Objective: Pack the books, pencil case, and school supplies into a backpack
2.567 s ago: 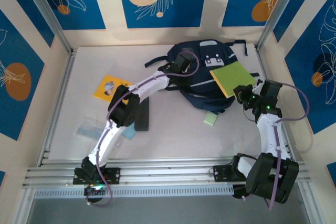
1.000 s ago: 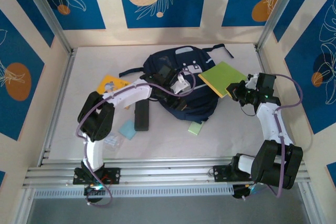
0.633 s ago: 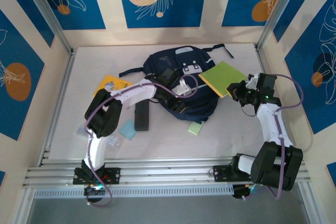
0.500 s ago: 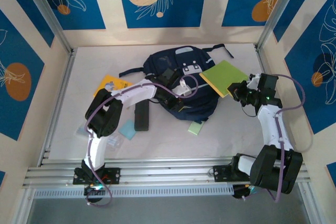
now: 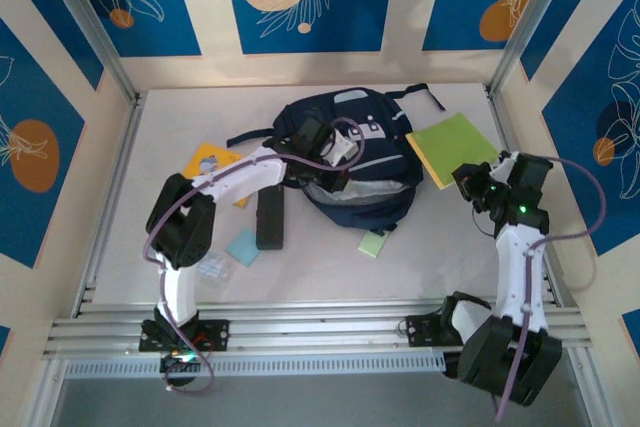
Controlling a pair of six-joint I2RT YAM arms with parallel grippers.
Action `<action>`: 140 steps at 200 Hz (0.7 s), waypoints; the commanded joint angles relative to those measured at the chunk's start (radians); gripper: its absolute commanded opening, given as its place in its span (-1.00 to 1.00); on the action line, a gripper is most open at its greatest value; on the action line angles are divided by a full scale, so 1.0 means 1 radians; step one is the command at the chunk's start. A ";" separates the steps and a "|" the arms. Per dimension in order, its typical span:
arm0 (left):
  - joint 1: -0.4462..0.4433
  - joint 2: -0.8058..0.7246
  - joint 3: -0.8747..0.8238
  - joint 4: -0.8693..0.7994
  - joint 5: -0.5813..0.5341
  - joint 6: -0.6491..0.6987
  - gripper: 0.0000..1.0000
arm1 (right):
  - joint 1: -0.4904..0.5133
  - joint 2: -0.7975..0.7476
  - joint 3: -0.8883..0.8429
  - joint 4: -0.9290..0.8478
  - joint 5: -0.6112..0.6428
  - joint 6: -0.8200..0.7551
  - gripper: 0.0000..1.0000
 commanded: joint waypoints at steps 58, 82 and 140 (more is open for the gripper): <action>0.088 -0.111 0.010 0.339 -0.023 -0.355 -1.00 | -0.042 -0.115 -0.109 -0.021 0.036 0.082 -1.00; 0.089 -0.108 0.023 0.407 -0.022 -0.407 -1.00 | -0.036 -0.142 -0.118 -0.063 0.064 0.086 -1.00; 0.087 -0.111 0.006 0.556 -0.046 -0.483 -1.00 | 0.076 -0.151 -0.145 -0.063 0.077 0.156 -1.00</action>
